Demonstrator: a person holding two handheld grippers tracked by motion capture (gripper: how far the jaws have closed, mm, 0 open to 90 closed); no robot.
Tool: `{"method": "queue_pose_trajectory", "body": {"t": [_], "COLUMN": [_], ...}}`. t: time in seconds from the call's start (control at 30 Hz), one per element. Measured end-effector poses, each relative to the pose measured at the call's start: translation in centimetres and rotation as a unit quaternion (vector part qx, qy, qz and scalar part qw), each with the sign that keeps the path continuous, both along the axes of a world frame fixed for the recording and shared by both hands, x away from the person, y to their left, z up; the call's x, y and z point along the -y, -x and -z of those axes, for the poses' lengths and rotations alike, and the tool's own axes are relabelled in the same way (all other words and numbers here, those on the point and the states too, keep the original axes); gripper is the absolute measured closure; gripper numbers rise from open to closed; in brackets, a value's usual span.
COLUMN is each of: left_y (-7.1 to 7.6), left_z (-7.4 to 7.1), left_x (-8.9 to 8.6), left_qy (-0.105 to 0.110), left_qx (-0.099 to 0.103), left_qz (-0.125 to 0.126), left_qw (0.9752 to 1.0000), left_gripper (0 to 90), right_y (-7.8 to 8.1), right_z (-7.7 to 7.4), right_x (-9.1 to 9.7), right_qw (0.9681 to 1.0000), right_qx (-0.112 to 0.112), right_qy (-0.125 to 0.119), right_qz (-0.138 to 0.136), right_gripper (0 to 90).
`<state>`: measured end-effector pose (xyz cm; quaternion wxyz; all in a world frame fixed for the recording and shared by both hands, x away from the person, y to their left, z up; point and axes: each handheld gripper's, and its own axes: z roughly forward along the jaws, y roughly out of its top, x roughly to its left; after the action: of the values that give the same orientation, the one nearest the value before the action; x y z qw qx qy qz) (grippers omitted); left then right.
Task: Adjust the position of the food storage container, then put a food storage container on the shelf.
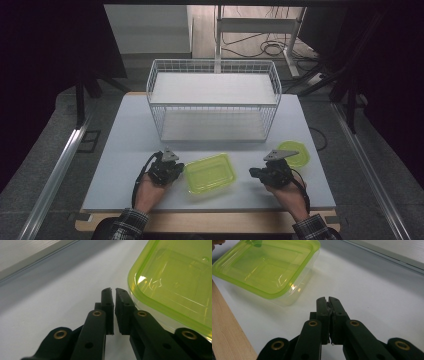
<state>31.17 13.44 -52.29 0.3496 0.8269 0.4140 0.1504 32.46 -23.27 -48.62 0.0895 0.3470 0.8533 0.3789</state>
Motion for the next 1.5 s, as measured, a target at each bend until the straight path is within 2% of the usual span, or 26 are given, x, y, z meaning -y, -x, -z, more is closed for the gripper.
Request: {"method": "queue_pose_trajectory", "body": {"t": [0.13, 0.23, 0.3, 0.37, 0.4, 0.47, 0.57, 0.63, 0.67, 0.73, 0.8, 0.93, 0.97, 1.07, 1.17, 1.27, 1.33, 1.37, 1.5], "left_y": [0.5, 1.4, 2.1, 3.0, 3.0, 3.9, 4.5, 4.9, 4.9, 5.4, 5.9, 6.1, 6.2, 6.4, 6.5, 6.5, 6.5, 6.5, 6.5], "left_z": [-0.1, 0.0, 0.0, -0.1, -0.1, -0.2, 0.1, 0.1, 0.1, 0.1, 0.3, 0.4, 0.4, 0.4, 0.5, 0.5, 0.6, 0.6, 0.7], "left_x": [-0.7, -2.3, -3.0, -3.3, -3.3, -3.7, -4.0, -4.3, -4.3, -4.6, -4.8, -4.8, -4.8, -4.7, -4.6, -4.5, -4.4, -4.3, -4.2], "left_qy": [0.007, 0.017, 0.027, 0.030, 0.030, 0.022, 0.023, 0.038, 0.038, 0.049, 0.050, 0.040, 0.037, 0.023, 0.015, 0.009, 0.008, 0.002, -0.007], "left_qx": [-0.002, 0.003, 0.004, 0.007, 0.007, 0.023, 0.023, 0.021, 0.021, 0.024, 0.028, 0.032, 0.035, 0.048, 0.047, 0.048, 0.047, 0.047, 0.045], "left_qz": [-0.008, -0.034, -0.037, -0.035, -0.035, -0.030, -0.054, -0.056, -0.056, -0.062, -0.065, -0.055, -0.051, -0.044, -0.041, -0.040, -0.039, -0.038, -0.034], "left_qw": [0.9999, 0.9993, 0.9989, 0.9989, 0.9989, 0.9990, 0.9980, 0.9975, 0.9975, 0.9966, 0.9963, 0.9972, 0.9974, 0.9976, 0.9979, 0.9980, 0.9981, 0.9982, 0.9984], "left_gripper": [80.4, 67.8, 56.0, 47.1, 42.1, 31.2, 9.4, 6.4, 3.8, 3.1, 2.0, 1.4, 1.2, 1.1, 1.0, 1.0, 1.0, 1.0, 1.1], "right_y": [0.2, 0.6, 0.9, 1.1, 1.1, 1.3, 1.5, 1.6, 1.6, 1.5, 1.4, 1.3, 1.2, 1.1, 1.0, 0.8, 0.7, 0.7, 0.2], "right_z": [0.0, -0.1, -0.2, -0.3, -0.3, -0.1, 0.3, 0.5, 0.7, 0.8, 0.9, 1.0, 1.1, 1.4, 1.3, 1.2, 1.2, 0.9, 0.3], "right_x": [0.1, 0.1, 0.2, 0.3, 0.3, 0.4, 0.5, 0.4, 0.4, 0.4, 0.4, 0.3, 0.2, -0.1, -0.3, -0.6, -0.6, -0.8, -1.0], "right_qw": [1.0000, 1.0000, 0.9999, 0.9999, 0.9999, 0.9998, 0.9997, 0.9997, 0.9997, 0.9997, 0.9996, 0.9995, 0.9996, 0.9998, 0.9998, 0.9995, 0.9994, 0.9989, 0.9971], "right_qx": [-0.001, 0.007, 0.011, 0.015, 0.015, 0.022, 0.025, 0.023, 0.024, 0.024, 0.022, 0.022, 0.019, 0.006, -0.001, -0.017, -0.022, -0.032, -0.060], "right_qy": [-0.002, 0.002, 0.001, 0.002, 0.002, 0.004, 0.005, 0.005, 0.003, 0.000, -0.014, -0.017, -0.018, -0.019, -0.021, -0.026, -0.028, -0.034, -0.045], "right_qz": [0.001, 0.000, 0.001, 0.000, 0.000, 0.000, -0.005, -0.011, -0.011, -0.010, -0.011, -0.014, -0.013, -0.010, -0.004, 0.004, 0.006, 0.008, 0.014], "right_gripper": [85.1, 80.3, 76.1, 70.2, 70.2, 58.2, 44.0, 37.5, 34.2, 31.3, 24.1, 18.3, 14.8, 11.9, 9.1, 5.7, 5.8, 6.0, 15.6]}}
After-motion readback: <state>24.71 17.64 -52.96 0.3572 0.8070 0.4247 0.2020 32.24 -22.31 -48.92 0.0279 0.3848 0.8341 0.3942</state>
